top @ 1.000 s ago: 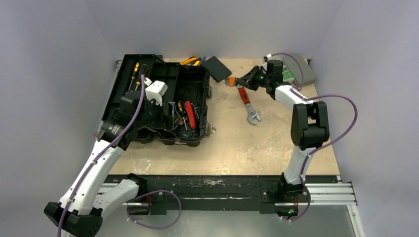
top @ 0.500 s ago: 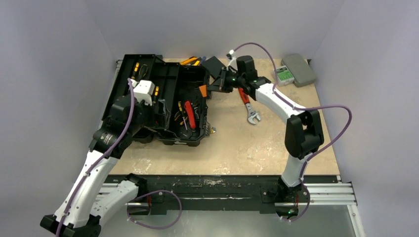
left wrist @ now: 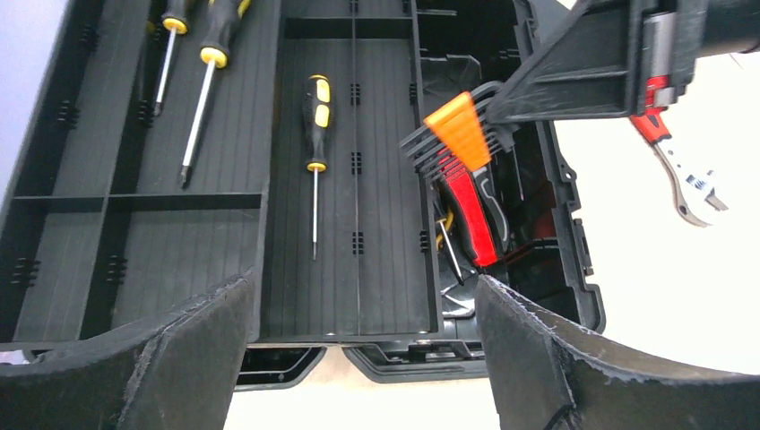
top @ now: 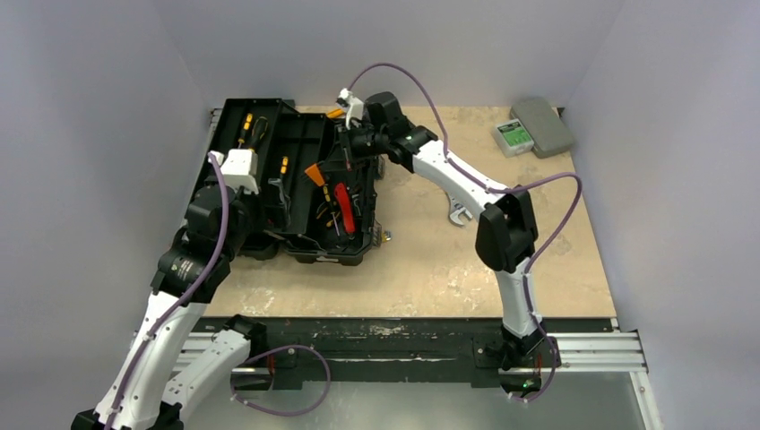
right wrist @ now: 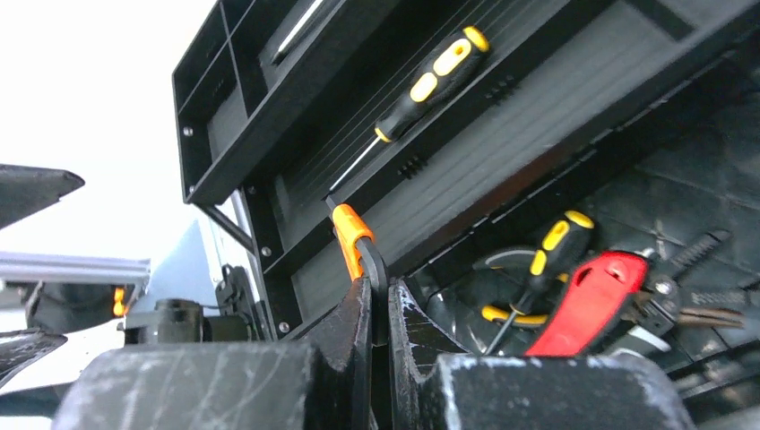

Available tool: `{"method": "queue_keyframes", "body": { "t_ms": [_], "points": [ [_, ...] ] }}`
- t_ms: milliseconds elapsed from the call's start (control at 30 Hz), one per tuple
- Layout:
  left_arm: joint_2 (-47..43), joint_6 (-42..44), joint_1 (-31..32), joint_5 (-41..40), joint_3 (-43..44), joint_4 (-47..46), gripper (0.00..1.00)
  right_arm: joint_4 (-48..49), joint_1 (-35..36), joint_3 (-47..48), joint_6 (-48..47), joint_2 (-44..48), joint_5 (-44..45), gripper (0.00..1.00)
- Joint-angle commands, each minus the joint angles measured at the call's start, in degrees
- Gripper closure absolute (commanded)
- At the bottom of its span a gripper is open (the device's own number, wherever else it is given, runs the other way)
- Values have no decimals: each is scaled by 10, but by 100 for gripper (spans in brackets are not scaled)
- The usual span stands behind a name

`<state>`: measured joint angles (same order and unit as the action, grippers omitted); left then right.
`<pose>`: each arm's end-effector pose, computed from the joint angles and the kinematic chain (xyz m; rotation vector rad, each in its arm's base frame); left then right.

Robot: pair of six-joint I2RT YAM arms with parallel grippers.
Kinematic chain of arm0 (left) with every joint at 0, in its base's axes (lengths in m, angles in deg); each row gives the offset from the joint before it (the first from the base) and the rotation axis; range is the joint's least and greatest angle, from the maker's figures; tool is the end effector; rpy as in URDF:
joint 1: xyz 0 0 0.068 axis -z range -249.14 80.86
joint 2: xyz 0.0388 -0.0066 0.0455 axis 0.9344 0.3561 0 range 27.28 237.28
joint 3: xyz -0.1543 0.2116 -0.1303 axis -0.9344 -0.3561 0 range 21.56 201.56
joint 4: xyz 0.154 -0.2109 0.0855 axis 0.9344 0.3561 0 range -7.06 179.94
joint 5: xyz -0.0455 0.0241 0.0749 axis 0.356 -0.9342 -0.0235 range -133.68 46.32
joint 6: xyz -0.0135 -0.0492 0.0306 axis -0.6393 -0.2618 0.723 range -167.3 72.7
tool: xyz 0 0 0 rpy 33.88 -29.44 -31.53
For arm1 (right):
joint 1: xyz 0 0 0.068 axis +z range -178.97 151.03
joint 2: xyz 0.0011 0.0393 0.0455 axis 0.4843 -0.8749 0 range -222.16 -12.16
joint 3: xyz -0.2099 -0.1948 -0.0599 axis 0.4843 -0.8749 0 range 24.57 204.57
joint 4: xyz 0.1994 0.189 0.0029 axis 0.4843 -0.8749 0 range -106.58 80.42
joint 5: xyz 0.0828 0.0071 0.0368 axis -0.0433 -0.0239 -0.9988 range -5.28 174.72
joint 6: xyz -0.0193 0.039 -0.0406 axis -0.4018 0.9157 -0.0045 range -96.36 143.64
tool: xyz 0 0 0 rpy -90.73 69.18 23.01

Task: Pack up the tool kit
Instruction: Place the tool in the toolbox.

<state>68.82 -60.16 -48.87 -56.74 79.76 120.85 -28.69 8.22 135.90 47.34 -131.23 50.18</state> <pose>0.1412 -0.0417 0.3916 -0.0261 1.9350 -0.1645 0.4002 0.3347 0.3370 -0.6624 2.0932 1.2495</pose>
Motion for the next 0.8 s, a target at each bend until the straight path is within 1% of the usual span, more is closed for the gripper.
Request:
{"method": "queue_keyframes", "body": {
  "t_ms": [0,233,500,767],
  "points": [
    [7,16,-7,48,9,-3,11,-34,16,67,-56,-19,-44,100],
    [17,21,-12,83,11,0,12,-62,27,123,-92,-67,-97,100],
    [45,20,-13,97,23,18,12,-54,47,123,-161,-80,-137,100],
    [44,20,-15,96,21,17,12,-46,56,159,-180,-119,-185,100]
  ]
}}
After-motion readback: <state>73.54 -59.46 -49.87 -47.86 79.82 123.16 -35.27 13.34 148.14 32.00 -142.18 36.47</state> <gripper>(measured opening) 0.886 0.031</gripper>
